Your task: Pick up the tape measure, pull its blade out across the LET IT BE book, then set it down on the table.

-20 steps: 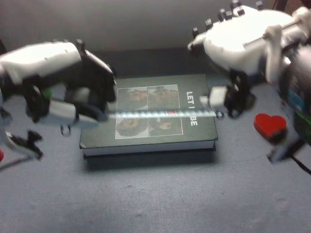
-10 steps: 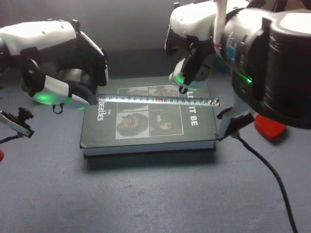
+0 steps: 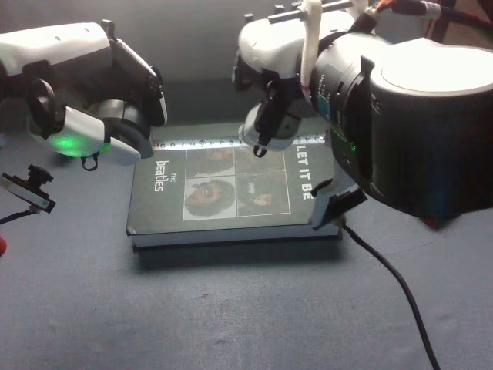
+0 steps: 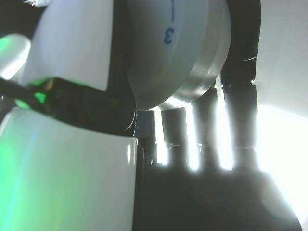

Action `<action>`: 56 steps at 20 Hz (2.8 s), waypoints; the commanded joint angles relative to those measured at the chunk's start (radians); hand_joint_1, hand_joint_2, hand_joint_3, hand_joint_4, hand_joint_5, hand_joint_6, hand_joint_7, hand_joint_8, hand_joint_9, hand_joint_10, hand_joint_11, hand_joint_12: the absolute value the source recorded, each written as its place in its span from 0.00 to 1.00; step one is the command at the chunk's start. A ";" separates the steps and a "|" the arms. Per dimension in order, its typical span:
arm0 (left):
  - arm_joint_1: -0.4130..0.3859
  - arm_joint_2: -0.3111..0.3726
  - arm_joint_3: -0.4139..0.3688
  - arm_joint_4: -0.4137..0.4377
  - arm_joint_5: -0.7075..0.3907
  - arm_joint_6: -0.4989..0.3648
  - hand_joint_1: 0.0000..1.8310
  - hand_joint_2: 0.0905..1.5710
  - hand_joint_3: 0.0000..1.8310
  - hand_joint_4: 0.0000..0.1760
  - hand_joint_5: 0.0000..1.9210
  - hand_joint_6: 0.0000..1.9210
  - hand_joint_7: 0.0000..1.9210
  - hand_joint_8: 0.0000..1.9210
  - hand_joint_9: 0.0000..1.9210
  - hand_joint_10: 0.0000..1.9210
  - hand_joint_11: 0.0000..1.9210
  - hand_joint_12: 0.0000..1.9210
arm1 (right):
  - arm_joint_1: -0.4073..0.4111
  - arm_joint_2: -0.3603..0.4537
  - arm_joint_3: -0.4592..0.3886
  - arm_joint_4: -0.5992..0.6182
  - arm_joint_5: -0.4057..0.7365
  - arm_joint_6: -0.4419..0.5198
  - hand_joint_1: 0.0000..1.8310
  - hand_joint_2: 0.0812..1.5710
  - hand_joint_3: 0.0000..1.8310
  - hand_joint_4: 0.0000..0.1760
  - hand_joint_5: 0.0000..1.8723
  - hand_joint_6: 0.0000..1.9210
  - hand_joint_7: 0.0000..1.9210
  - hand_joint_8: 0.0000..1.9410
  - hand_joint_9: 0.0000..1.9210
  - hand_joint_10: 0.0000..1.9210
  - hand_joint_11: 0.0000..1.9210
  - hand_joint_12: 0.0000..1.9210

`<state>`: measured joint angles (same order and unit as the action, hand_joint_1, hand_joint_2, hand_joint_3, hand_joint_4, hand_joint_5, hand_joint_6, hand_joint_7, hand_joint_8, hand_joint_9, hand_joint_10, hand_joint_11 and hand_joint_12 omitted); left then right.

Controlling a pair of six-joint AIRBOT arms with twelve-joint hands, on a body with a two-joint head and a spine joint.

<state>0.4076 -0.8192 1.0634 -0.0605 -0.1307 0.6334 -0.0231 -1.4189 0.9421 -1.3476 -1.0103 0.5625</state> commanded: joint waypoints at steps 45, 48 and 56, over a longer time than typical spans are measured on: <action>0.001 0.001 0.009 -0.055 -0.160 -0.012 0.76 0.66 0.00 0.00 0.48 0.44 0.59 0.37 0.55 0.56 0.58 0.46 | -0.026 0.056 0.015 -0.096 0.034 -0.067 0.53 0.72 0.00 0.00 0.28 0.00 0.23 0.00 0.19 0.00 0.00 0.42; 0.002 0.001 0.010 -0.055 -0.162 -0.014 0.76 0.66 0.00 0.00 0.48 0.43 0.59 0.37 0.55 0.56 0.59 0.47 | -0.027 0.056 0.015 -0.096 0.034 -0.067 0.53 0.72 0.00 0.00 0.28 0.00 0.23 0.00 0.19 0.00 0.00 0.41; 0.003 0.000 0.010 -0.055 -0.164 -0.014 0.76 0.66 0.00 0.00 0.48 0.44 0.59 0.39 0.56 0.54 0.59 0.46 | -0.026 0.058 0.015 -0.096 0.034 -0.067 0.52 0.72 0.00 0.00 0.25 0.00 0.23 0.00 0.19 0.00 0.00 0.42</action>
<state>0.4164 -0.8192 1.0718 -0.1104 -0.1722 0.6285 -0.0586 -1.3682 0.9615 -1.3582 -0.9703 0.4965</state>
